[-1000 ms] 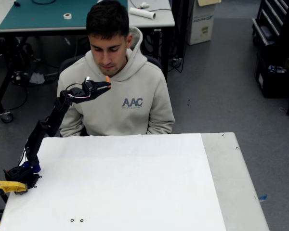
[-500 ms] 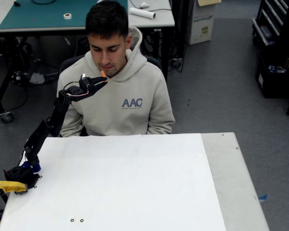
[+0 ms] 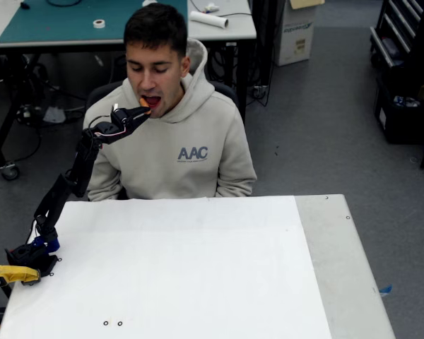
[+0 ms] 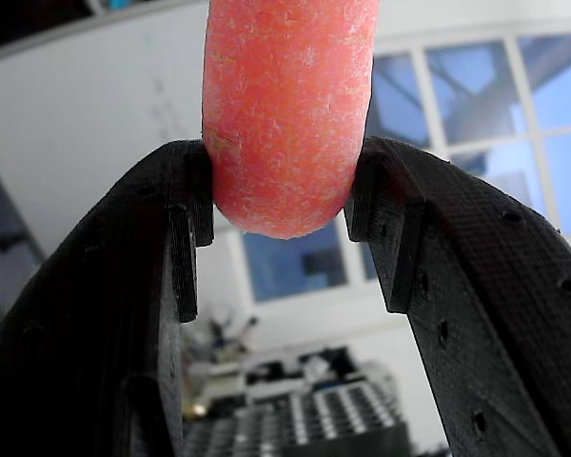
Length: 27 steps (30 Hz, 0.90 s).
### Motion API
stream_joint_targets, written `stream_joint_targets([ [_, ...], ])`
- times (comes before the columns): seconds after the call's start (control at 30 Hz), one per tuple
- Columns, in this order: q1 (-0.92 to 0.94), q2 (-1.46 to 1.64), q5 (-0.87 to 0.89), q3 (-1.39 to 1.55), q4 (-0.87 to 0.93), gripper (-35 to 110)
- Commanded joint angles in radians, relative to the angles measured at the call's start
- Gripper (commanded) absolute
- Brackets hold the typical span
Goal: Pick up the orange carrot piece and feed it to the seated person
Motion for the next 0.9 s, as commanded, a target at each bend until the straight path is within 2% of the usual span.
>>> stream_joint_targets([
  [0.0, -0.002, 0.014, -0.017, -0.075, -0.012, -2],
  [0.87, -0.003, -0.017, -0.015, -0.078, -0.012, -1],
])
